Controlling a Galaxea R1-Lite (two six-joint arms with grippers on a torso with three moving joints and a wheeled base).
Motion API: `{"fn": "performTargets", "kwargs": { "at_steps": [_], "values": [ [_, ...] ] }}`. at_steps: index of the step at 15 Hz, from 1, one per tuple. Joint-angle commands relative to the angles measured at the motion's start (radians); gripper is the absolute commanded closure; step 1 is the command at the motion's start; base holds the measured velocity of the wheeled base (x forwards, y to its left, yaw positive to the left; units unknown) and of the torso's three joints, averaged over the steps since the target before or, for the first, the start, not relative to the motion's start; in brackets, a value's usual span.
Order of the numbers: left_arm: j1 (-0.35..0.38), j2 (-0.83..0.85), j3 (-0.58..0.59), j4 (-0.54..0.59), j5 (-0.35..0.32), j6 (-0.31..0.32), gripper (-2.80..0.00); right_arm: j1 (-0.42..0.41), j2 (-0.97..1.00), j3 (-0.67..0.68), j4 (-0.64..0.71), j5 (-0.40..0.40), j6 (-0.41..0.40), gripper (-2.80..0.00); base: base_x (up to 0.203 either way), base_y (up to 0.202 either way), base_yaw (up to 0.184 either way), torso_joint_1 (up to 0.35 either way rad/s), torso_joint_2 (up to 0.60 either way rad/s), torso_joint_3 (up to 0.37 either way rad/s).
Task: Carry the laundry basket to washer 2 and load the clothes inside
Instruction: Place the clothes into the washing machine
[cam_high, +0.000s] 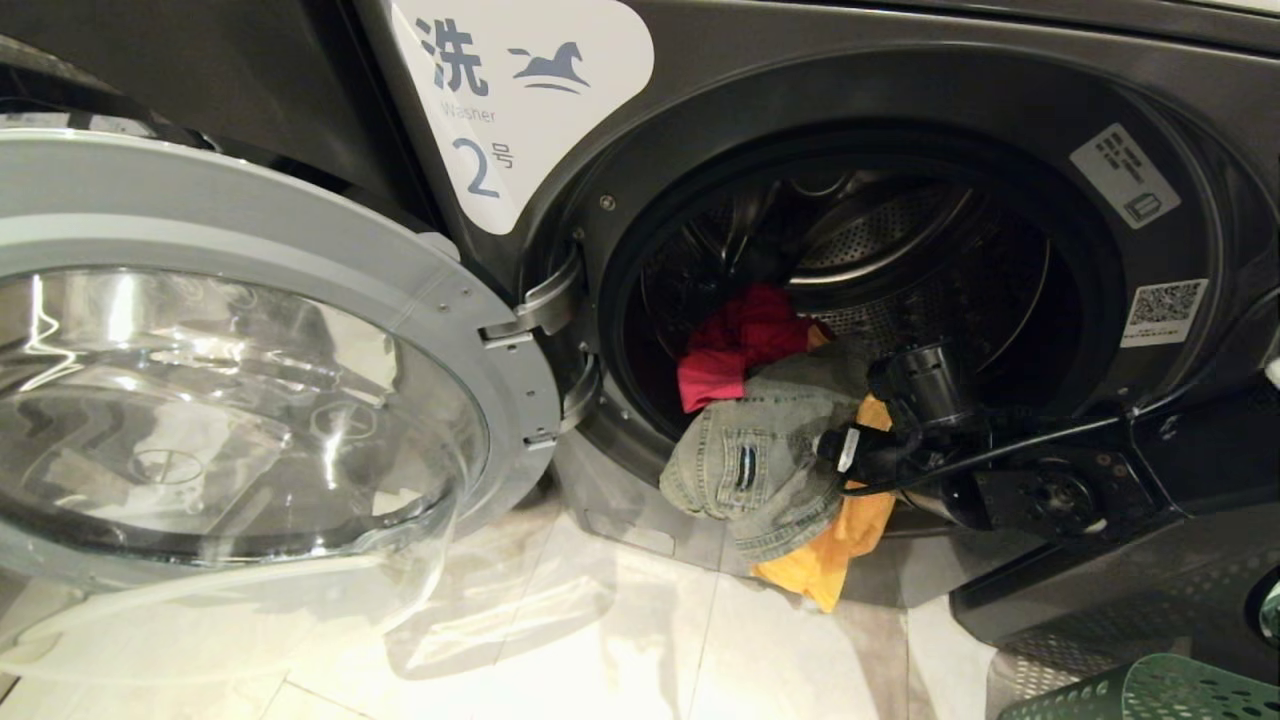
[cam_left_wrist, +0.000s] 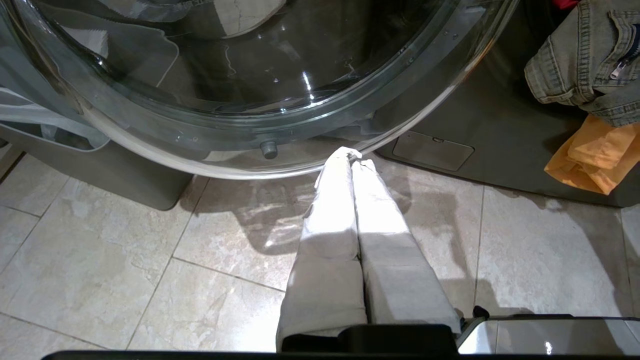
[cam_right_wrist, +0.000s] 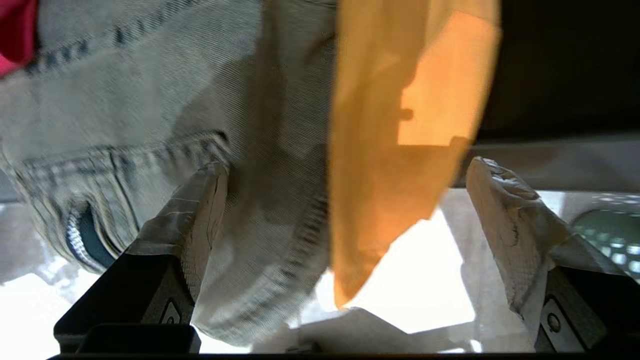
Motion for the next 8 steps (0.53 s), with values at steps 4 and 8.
{"fn": "performTargets", "kwargs": {
  "at_steps": [4, 8],
  "values": [
    [-0.018, 0.001, 0.0, 0.0, 0.0, 0.0, 0.0, -0.001, 0.103, -0.069, 0.003, 0.004, 0.011, -2.8, 0.0, 0.0, 0.0, 0.0, 0.0, 0.0],
    [-0.169, 0.001, 0.0, 0.0, 0.0, 0.0, 0.0, -0.002, 0.185, -0.137, -0.002, 0.023, 0.021, -2.8, 0.0, 0.0, 0.0, 0.0, 0.0, 0.0]
  ]
}}
